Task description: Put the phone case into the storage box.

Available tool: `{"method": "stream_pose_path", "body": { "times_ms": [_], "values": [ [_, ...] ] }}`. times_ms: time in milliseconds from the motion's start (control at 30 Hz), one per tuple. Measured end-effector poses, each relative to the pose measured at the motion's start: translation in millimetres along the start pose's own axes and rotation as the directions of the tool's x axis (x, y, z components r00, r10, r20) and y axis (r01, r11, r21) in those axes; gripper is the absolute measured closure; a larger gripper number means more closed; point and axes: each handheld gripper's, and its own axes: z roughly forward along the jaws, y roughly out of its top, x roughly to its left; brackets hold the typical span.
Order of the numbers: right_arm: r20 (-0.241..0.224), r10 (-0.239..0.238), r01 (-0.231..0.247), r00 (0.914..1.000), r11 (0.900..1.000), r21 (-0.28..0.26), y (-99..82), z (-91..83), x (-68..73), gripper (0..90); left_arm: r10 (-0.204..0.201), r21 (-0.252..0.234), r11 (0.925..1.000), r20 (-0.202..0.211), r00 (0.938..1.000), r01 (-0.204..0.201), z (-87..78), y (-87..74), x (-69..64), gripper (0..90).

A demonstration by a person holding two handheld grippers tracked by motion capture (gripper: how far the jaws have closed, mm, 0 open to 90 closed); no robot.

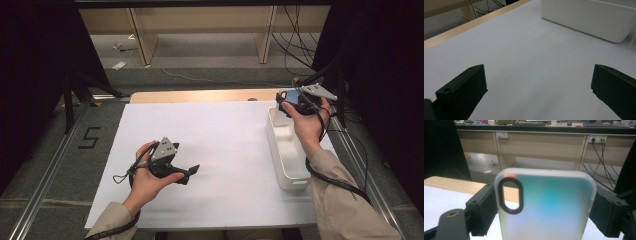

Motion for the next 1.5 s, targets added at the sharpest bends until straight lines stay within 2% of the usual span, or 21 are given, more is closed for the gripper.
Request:
{"method": "stream_pose_path", "body": {
  "times_ms": [933, 1500],
  "values": [
    [0.011, -0.005, 0.005, 0.9999, 1.0, -0.005, 1.5, 6.8, -0.9, 18.3, -0.002, -0.001, 1.0, 0.0, 1.0, 0.002, 0.0, -0.1, 0.4, 0.0],
    [0.034, 0.003, -0.003, 0.9994, 1.0, -0.006, 0.6, 11.7, -4.0, 18.3, -0.002, -0.001, 1.0, -0.001, 1.0, 0.002, -0.1, -0.2, 0.6, 0.0]
  ]
}}
